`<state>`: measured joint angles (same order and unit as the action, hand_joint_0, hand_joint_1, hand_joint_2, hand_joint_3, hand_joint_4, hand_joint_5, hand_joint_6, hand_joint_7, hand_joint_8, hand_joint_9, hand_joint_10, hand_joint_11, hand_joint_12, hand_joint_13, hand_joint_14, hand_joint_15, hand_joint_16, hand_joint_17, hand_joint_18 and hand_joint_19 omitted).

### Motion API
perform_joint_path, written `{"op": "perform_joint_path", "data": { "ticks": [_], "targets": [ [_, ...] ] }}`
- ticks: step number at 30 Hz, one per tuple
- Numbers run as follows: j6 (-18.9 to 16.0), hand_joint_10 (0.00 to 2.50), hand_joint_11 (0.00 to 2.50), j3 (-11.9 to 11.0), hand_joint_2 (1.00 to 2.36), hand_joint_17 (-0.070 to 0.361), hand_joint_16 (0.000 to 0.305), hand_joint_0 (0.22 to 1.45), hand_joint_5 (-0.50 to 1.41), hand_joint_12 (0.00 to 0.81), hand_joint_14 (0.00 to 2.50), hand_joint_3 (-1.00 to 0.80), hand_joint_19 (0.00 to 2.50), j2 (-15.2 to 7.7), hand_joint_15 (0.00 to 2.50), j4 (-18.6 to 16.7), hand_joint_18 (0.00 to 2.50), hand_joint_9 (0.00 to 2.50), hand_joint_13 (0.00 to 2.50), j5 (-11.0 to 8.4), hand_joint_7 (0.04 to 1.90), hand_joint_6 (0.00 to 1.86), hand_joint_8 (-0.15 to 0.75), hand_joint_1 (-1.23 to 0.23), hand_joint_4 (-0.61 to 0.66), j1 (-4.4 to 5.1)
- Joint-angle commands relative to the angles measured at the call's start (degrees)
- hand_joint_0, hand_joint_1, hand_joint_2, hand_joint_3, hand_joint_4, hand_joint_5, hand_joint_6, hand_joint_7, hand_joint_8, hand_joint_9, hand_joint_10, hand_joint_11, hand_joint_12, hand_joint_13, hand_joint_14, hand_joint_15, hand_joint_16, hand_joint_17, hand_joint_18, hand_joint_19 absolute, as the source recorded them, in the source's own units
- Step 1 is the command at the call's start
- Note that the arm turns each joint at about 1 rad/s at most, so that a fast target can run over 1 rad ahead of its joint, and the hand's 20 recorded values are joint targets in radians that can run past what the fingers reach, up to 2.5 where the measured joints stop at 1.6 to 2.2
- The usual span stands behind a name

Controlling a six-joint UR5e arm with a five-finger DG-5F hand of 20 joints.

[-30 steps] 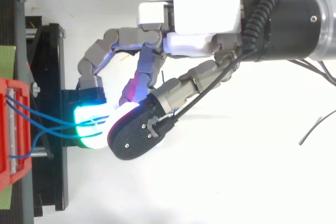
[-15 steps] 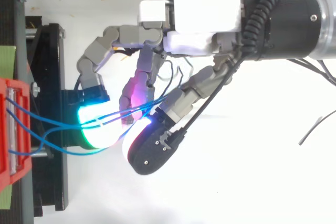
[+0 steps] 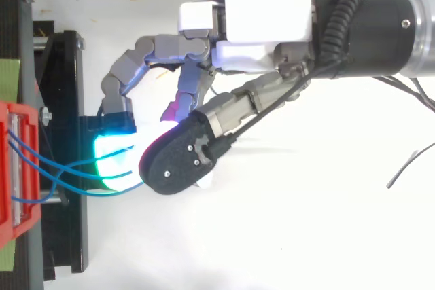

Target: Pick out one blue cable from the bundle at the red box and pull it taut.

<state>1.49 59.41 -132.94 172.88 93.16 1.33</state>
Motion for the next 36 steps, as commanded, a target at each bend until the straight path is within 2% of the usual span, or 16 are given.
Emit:
{"op": "perform_joint_path", "data": {
  "ticks": [1, 6, 14, 16, 18, 21, 22, 23, 28, 31, 33, 36],
  "targets": [
    [0.0, 0.03, 0.73, 0.0, 1.0, 0.105, 0.047, 0.57, -0.06, 0.325, 0.02, -0.5, 0.58, 0.0, 0.39, 0.0, 0.95, 1.36, 0.97, 0.0, 0.87, 0.84, 0.279, -0.56, -0.08, -0.02],
    [0.0, 0.03, 0.73, 0.0, 1.01, 0.105, 0.047, 0.59, -0.06, 0.33, 0.02, -0.34, 0.59, 0.0, 0.39, 0.0, 0.94, 1.35, 0.97, 0.0, 0.9, 0.84, 0.288, -0.69, -0.09, -0.02],
    [0.0, 0.03, 0.76, 0.0, 1.01, 0.105, 0.047, 0.63, -0.08, 0.327, 0.02, -0.34, 0.56, 0.0, 0.38, 0.0, 0.94, 1.29, 0.95, 0.0, 0.82, 0.87, 0.284, -0.82, -0.08, 0.07],
    [0.0, 0.03, 0.77, 0.0, 1.01, 0.103, 0.046, 0.66, -0.09, 0.327, 0.02, -0.35, 0.56, 0.0, 0.38, 0.0, 0.93, 1.28, 0.94, 0.0, 0.82, 0.88, 0.286, -0.86, -0.11, 0.07],
    [0.0, 0.03, 0.79, 0.0, 1.01, 0.1, 0.045, 0.72, -0.1, 0.323, 0.02, -0.37, 0.54, 0.0, 0.37, 0.0, 0.92, 1.27, 0.94, 0.0, 0.87, 0.9, 0.276, -0.91, -0.22, -0.02],
    [0.0, 0.03, 0.78, 0.0, 1.0, 0.098, 0.043, 0.78, -0.1, 0.313, 0.02, -0.45, 0.54, 0.0, 0.37, 0.0, 0.91, 1.27, 0.93, 0.0, 0.95, 0.92, 0.262, -0.94, -0.3, -0.02],
    [0.0, 0.03, 0.79, 0.0, 1.0, 0.098, 0.043, 0.79, -0.1, 0.311, 0.02, -0.47, 0.54, 0.0, 0.37, 0.0, 0.91, 1.26, 0.93, 0.0, 0.96, 0.92, 0.259, -0.95, -0.31, -0.02],
    [0.0, 0.03, 0.78, 0.0, 1.0, 0.095, 0.042, 0.8, -0.1, 0.305, 0.02, -0.5, 0.53, 0.0, 0.37, 0.0, 0.9, 1.27, 0.93, 0.0, 0.89, 0.93, 0.255, -0.95, -0.34, -0.02],
    [0.0, 0.03, 0.78, 0.0, 1.0, 0.093, 0.041, 0.73, -0.09, 0.303, 0.02, -0.5, 0.52, 0.0, 0.37, 0.0, 0.89, 1.28, 0.92, 0.0, 0.87, 0.94, 0.252, -0.99, -0.3, -0.02],
    [0.0, 0.03, 0.77, 0.0, 1.0, 0.094, 0.042, 0.6, -0.08, 0.305, 0.02, -0.5, 0.53, 0.0, 0.37, 0.0, 0.89, 1.29, 0.92, 0.0, 0.78, 0.92, 0.248, -0.98, -0.18, -0.02],
    [0.0, 0.03, 0.75, 0.0, 1.0, 0.106, 0.047, 0.49, -0.07, 0.327, 0.01, -0.5, 0.53, 0.0, 0.37, 0.0, 0.92, 1.31, 0.93, 0.0, 0.74, 0.9, 0.27, -0.93, -0.11, 0.07],
    [0.0, 0.03, 0.73, 0.0, 1.0, 0.12, 0.053, 0.43, -0.06, 0.358, 0.01, -0.5, 0.5, 0.0, 0.36, 0.0, 0.97, 1.33, 0.96, 0.0, 0.79, 0.86, 0.299, -0.83, -0.08, -0.02]
  ]
}}
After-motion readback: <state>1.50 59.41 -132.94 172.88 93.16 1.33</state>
